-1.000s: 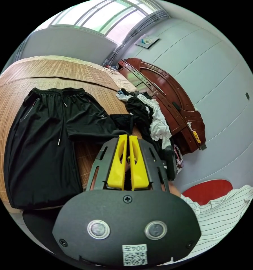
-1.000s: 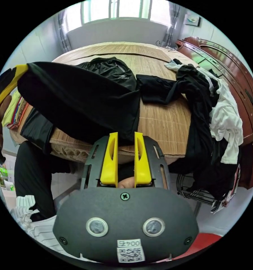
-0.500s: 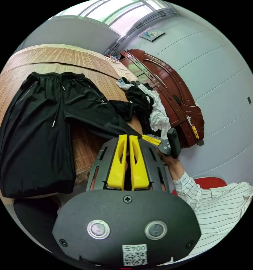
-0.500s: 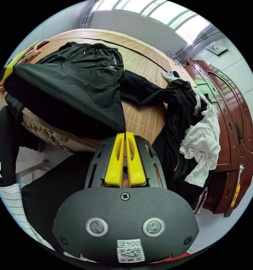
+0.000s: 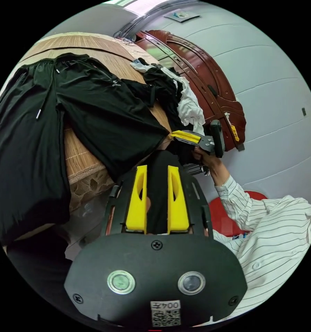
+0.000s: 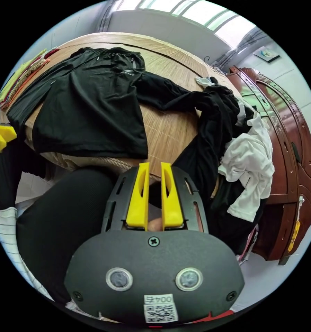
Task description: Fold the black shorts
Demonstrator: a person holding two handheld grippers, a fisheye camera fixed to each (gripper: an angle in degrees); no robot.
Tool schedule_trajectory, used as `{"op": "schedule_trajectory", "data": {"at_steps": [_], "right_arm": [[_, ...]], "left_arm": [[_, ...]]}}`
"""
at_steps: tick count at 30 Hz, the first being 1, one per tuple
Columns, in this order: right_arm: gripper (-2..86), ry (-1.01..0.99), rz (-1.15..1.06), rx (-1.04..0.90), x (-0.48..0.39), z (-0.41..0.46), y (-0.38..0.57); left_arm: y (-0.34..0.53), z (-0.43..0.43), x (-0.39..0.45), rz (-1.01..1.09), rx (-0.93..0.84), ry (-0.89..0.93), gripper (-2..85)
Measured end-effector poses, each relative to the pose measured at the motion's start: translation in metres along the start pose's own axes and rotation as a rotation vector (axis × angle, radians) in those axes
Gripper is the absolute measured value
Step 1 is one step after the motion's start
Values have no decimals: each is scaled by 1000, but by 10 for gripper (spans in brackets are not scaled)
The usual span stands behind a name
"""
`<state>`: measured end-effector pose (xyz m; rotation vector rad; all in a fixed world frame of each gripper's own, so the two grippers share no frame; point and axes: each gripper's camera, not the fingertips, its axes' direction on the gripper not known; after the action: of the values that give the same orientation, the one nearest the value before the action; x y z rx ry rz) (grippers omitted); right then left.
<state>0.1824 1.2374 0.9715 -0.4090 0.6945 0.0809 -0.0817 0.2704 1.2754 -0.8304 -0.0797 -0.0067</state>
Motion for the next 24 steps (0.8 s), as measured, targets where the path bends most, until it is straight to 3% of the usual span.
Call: {"op": "schedule_trajectory", "data": {"at_steps": [2,7,8,18,24], "right_arm": [[65,-84,107,52,23,-6,8],[88,-631,452,165,108,24,26],[91,-666,483,158,116,31,27],[77,-711,480,46,154,75,38],[49,-820,575,24,186,98,46]], "left_arm": [[2,-11,-5,-11,31,-14,88],[-25,-6,18,2,76,50,85],[-38,3,40,53,73,28,87],[-117,130,181,343,-31,-143,111],[-115,184,184,353,-151,-339,105]]}}
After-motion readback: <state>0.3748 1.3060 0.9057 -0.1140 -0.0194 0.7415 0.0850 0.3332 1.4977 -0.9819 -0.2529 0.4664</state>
